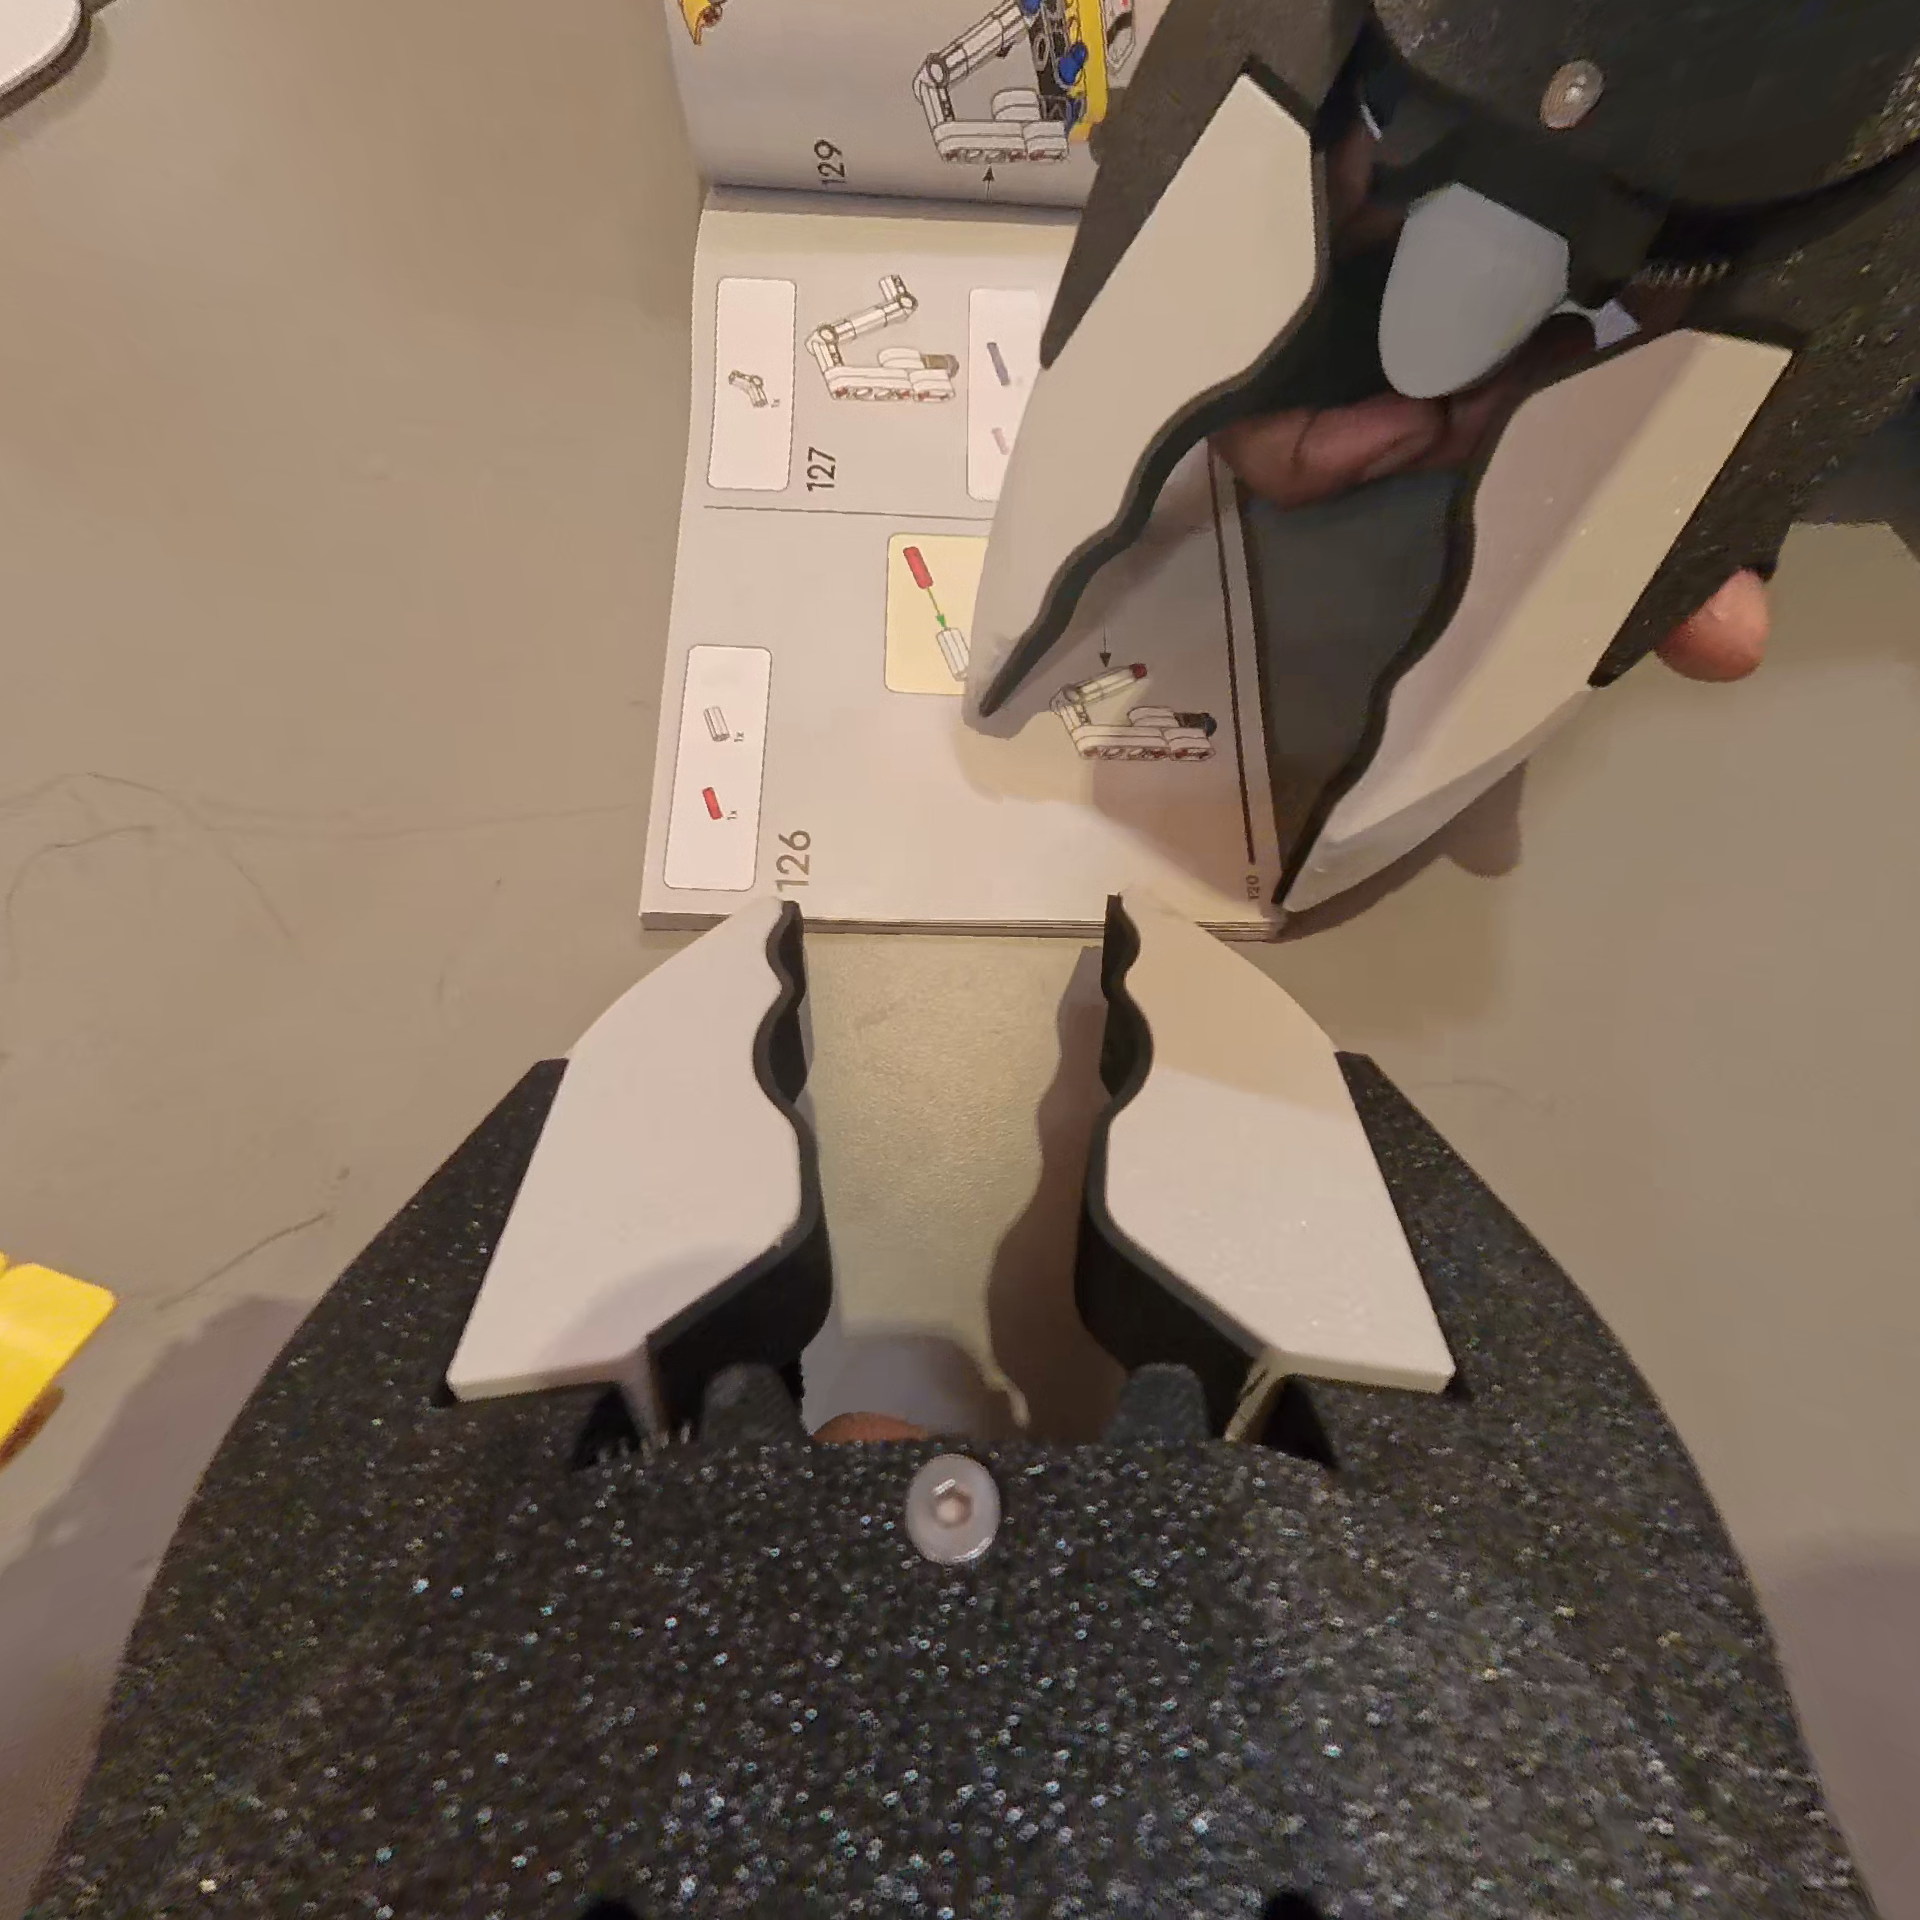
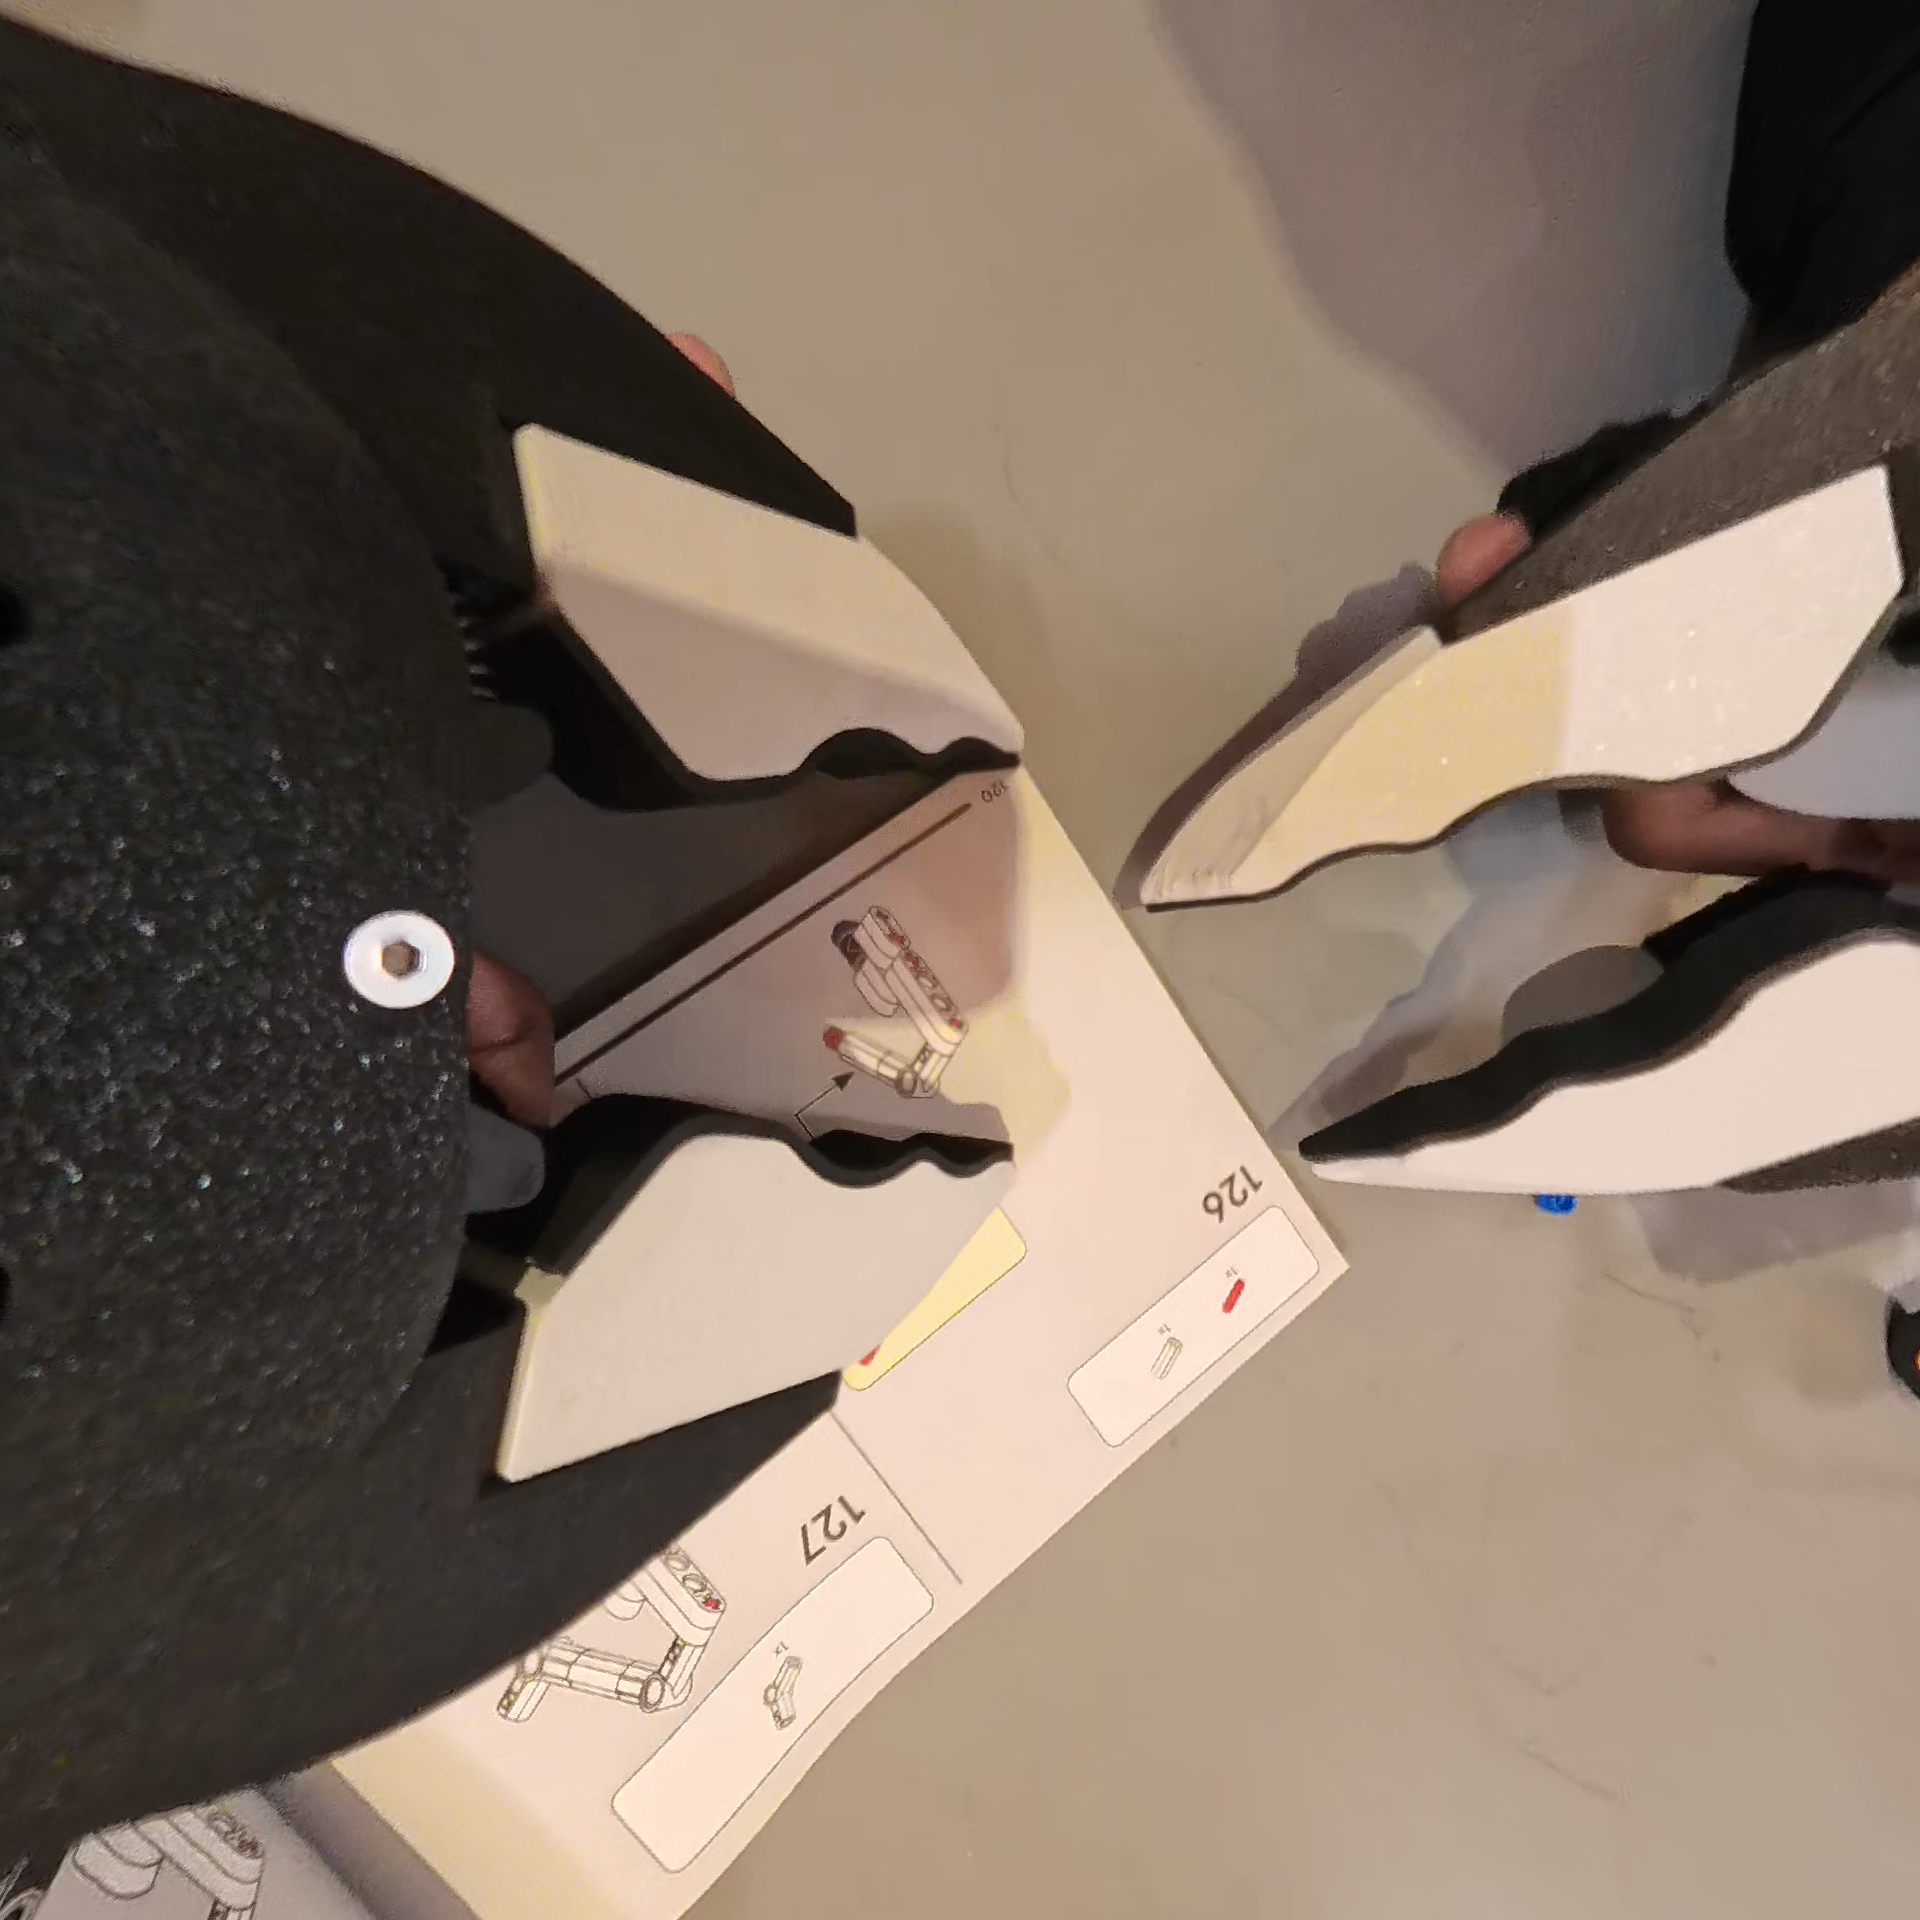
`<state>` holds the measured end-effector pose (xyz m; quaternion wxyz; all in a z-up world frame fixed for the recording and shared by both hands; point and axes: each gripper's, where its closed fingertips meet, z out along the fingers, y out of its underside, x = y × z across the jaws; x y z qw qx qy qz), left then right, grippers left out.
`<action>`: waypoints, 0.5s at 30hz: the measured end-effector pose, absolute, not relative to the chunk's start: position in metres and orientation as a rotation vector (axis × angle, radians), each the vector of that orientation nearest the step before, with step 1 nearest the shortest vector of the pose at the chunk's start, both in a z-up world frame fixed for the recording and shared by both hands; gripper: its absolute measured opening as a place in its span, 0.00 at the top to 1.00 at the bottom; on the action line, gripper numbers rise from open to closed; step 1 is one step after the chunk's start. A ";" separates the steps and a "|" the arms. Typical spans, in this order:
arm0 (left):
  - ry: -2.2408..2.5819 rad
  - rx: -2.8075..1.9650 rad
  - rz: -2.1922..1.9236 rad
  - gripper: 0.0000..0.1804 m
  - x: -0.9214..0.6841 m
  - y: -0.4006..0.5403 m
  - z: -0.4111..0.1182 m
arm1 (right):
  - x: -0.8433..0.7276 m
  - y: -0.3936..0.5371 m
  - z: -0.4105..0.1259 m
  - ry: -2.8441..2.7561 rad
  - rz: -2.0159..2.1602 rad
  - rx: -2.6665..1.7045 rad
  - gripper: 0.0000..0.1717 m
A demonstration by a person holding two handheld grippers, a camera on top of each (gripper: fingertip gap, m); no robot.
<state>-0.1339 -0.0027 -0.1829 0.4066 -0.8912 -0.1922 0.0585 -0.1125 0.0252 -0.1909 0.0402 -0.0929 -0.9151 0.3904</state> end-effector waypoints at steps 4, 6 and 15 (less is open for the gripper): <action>-0.482 -2.252 0.146 0.69 -0.133 -0.002 -0.184 | -0.114 0.025 -0.193 -2.795 1.164 -0.284 0.61; -0.482 -2.254 0.145 0.69 -0.133 -0.002 -0.185 | -0.114 0.025 -0.193 -2.792 1.163 -0.288 0.61; -0.482 -2.258 0.140 0.69 -0.134 -0.002 -0.187 | -0.117 0.027 -0.192 -2.756 1.165 -0.314 0.84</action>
